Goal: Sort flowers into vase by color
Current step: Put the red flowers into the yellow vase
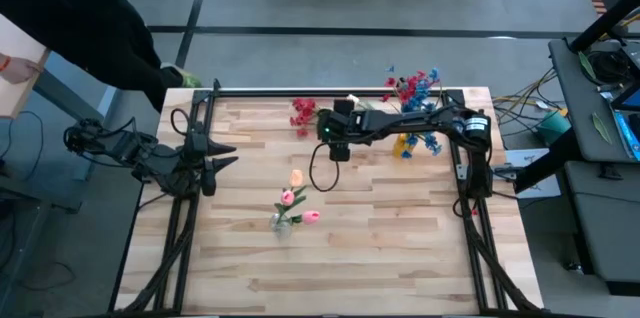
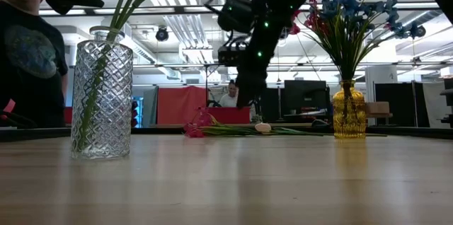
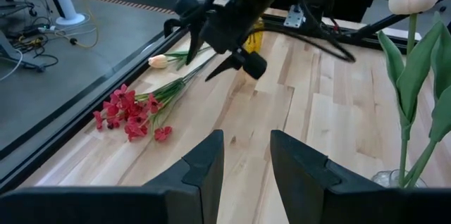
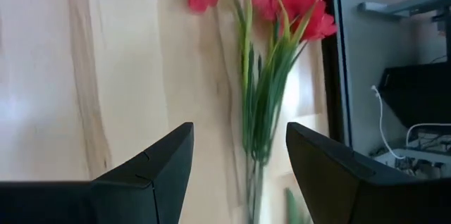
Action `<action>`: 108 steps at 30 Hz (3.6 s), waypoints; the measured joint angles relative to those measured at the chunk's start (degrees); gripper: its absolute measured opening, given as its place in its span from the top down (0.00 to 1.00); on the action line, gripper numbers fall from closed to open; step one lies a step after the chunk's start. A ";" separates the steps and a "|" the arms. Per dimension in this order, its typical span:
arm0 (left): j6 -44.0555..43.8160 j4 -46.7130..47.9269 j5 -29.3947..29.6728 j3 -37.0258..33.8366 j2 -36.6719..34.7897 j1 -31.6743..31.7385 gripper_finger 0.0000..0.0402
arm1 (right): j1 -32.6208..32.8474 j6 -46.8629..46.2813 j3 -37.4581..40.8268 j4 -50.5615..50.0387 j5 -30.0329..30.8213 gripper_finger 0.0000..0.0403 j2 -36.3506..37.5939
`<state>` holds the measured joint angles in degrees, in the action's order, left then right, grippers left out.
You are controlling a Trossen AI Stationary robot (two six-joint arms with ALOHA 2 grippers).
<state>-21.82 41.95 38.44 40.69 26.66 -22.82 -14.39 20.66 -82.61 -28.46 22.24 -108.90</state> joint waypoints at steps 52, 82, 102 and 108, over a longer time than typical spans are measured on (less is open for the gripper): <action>0.07 -0.11 5.18 0.00 0.08 0.02 0.74 | -6.81 -0.56 13.81 29.01 -1.73 0.46 -4.59; 0.09 -0.11 6.08 0.00 0.08 0.01 0.74 | -5.78 -5.32 13.02 28.64 -4.68 0.97 -5.11; 0.09 -0.13 6.16 0.00 0.10 0.00 0.74 | -4.96 -8.07 13.02 28.32 -4.44 0.97 1.22; 0.09 -0.13 6.16 0.00 0.08 0.01 0.74 | -4.88 -8.89 13.02 28.25 -4.44 0.97 1.22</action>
<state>-21.74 41.82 44.60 40.69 26.74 -22.82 -19.27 11.77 -69.58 -0.21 17.79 -107.68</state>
